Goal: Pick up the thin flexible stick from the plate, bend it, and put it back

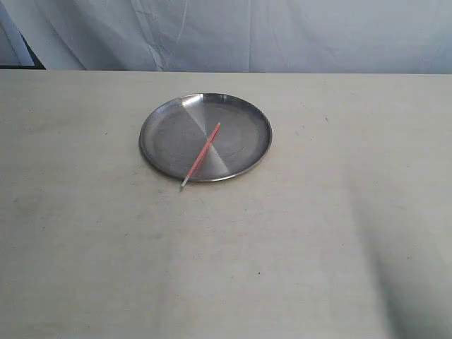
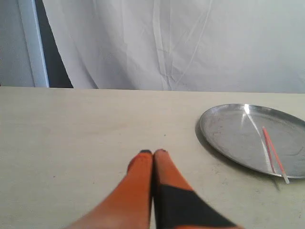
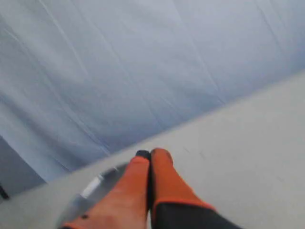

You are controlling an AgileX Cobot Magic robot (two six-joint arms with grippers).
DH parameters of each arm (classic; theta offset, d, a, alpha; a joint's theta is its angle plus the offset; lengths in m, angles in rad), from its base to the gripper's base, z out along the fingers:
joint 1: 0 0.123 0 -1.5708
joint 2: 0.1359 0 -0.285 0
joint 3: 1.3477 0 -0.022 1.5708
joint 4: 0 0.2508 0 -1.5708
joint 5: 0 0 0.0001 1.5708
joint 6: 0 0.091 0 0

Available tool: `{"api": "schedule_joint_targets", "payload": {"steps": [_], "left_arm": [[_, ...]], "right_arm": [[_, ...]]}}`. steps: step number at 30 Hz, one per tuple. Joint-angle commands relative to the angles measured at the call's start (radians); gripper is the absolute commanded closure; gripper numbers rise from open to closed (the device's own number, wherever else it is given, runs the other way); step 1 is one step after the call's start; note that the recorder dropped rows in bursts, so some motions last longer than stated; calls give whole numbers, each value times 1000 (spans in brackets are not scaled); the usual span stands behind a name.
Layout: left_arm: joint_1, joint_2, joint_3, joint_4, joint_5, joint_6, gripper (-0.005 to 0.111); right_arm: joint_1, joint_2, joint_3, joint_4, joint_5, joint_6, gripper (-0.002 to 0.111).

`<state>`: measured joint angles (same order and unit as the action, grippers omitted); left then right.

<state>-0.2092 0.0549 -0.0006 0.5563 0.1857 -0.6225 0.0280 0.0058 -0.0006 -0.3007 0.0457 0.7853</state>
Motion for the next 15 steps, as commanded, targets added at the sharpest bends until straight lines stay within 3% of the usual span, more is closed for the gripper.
{"api": "schedule_joint_targets", "payload": {"steps": [1,6,15], "left_arm": [[-3,-8,1,7,-4,-1,107],[-3,-8,1,7,-4,-1,107],[-3,-8,1,7,-4,-1,107]], "right_arm": [[-5,-6,1,4,-420,-1,109],[-5,-6,1,48,-715,37,109],[-5,-6,1,75,-1031,137,109]]}}
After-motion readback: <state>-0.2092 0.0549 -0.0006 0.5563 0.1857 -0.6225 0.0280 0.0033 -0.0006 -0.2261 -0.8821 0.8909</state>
